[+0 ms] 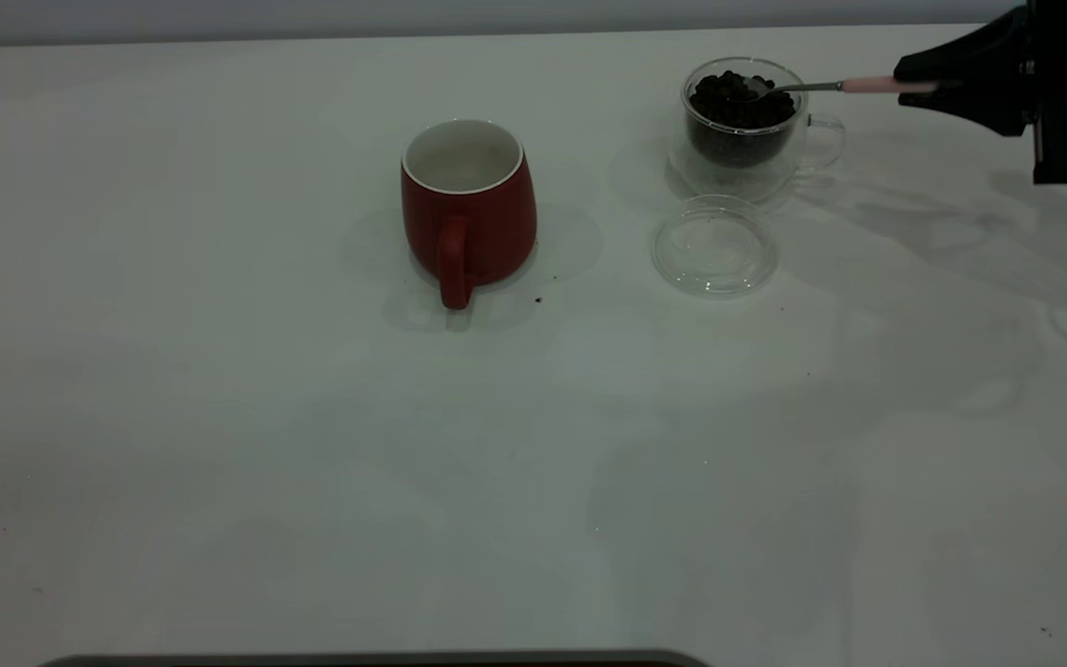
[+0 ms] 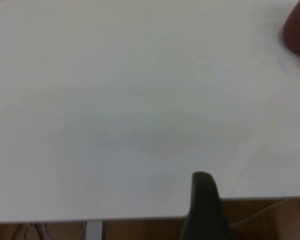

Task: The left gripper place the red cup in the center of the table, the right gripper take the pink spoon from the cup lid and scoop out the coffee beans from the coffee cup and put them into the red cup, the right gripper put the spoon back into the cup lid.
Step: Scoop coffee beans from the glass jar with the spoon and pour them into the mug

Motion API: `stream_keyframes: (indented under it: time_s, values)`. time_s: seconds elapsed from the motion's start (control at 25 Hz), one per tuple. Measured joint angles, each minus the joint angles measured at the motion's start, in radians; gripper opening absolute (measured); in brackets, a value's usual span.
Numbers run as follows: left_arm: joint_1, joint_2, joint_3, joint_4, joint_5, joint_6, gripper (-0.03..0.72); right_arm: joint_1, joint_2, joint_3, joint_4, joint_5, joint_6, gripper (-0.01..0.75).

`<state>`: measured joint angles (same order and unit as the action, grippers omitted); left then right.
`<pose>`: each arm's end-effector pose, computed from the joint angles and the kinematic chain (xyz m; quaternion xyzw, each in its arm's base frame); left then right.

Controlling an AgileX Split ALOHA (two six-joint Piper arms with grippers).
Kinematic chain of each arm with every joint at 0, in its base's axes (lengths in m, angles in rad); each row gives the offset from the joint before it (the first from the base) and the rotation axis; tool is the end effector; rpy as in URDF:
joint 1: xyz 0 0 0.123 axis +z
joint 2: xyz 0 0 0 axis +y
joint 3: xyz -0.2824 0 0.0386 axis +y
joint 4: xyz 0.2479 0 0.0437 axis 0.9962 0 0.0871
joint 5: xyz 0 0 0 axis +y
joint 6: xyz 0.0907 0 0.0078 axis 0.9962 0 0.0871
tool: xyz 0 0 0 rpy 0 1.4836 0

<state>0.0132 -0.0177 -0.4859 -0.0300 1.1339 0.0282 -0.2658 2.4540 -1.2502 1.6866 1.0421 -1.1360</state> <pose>-0.0091 -0.0026 0.2674 0.0077 0.8707 -0.0048 0.4917 0.4072 -0.0299 0.0195 0.2281 0.8079 0.5126 0.1804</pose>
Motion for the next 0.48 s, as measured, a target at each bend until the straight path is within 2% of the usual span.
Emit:
stream_keyframes:
  time_s: [0.48]
  values:
    - [0.000, 0.000, 0.000, 0.000, 0.000, 0.000, 0.586, -0.023, 0.021, -0.002, 0.027, 0.091, -0.017, 0.113]
